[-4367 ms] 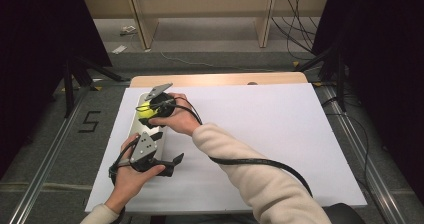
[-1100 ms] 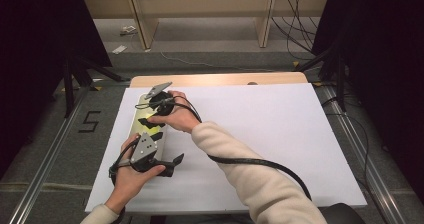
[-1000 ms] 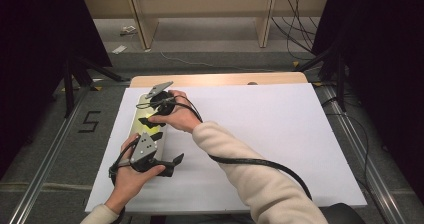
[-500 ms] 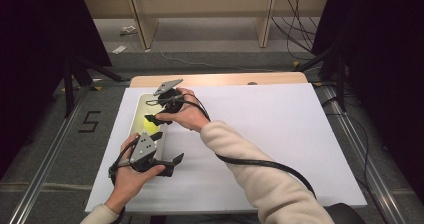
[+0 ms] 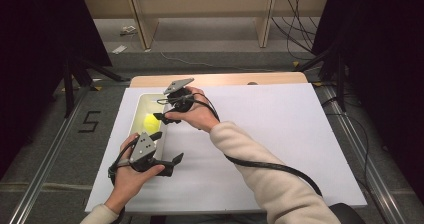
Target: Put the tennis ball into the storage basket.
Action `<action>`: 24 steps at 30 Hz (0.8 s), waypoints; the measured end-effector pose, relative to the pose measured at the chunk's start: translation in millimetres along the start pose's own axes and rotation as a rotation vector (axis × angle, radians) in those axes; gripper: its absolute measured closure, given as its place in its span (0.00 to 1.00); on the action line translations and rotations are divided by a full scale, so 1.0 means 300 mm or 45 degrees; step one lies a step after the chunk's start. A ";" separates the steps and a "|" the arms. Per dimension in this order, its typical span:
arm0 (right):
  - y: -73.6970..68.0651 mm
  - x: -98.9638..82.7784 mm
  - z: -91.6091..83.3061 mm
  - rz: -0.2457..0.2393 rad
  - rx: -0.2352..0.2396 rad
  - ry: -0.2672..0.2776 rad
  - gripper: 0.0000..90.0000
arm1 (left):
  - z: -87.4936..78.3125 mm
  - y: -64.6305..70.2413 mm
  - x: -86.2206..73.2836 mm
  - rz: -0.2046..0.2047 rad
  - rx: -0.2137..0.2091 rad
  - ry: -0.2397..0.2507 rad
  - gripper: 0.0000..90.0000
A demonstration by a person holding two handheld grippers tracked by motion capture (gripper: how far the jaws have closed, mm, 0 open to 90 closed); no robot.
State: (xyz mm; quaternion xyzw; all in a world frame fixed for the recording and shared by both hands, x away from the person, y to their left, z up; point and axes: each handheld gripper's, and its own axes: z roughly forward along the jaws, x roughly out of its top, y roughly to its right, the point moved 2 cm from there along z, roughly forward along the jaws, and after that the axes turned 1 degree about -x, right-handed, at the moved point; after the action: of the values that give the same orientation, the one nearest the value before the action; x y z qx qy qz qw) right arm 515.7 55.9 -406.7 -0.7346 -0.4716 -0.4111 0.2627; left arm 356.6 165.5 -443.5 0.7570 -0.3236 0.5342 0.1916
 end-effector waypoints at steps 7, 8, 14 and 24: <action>0.028 -0.025 -0.039 0.018 -0.025 -0.002 0.18 | 0.001 0.001 0.000 -0.001 -0.001 0.000 0.02; 0.031 -0.027 -0.044 0.022 -0.029 0.002 0.18 | 0.001 0.001 0.000 -0.001 0.000 0.000 0.02; 0.048 -0.042 -0.079 0.024 -0.044 0.004 0.18 | -0.001 0.000 0.001 -0.001 0.000 0.001 0.02; 0.080 -0.082 -0.133 0.051 -0.081 0.013 0.18 | -0.001 -0.001 0.001 -0.005 0.004 0.002 0.02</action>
State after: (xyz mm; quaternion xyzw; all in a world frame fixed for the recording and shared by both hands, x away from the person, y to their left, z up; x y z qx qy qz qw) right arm 517.9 3.3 -406.7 -0.7498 -0.4422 -0.4242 0.2497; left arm 356.8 165.8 -443.1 0.7575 -0.3210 0.5351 0.1918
